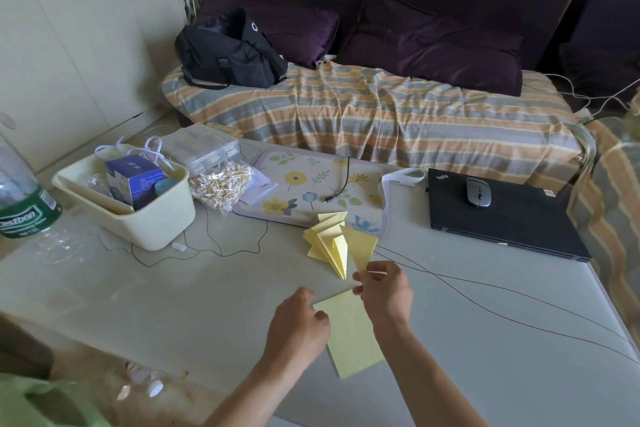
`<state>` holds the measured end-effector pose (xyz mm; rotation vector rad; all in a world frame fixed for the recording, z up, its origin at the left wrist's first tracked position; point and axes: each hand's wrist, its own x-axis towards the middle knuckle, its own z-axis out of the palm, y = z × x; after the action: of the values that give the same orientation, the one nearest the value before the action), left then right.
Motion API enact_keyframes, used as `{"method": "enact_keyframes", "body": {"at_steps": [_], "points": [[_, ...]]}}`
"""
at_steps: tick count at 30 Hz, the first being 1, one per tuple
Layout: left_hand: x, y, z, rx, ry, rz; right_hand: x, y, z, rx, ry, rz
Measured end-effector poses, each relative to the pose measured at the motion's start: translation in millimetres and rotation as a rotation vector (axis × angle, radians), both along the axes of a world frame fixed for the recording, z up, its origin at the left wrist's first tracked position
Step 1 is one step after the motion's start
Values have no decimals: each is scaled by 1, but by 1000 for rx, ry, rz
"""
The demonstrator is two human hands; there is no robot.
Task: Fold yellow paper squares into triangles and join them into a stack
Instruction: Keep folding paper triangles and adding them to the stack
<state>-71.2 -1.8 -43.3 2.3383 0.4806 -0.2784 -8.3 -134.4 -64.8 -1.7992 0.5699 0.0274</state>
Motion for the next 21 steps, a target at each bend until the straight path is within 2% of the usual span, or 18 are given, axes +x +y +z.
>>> {"method": "enact_keyframes", "body": {"at_steps": [8, 21], "points": [[0, -8, -15, -16, 45, -40, 18, 16, -17, -35, 13, 35], [3, 0, -25, 28, 75, -103, 21, 28, -32, -278, -20, 262]]}}
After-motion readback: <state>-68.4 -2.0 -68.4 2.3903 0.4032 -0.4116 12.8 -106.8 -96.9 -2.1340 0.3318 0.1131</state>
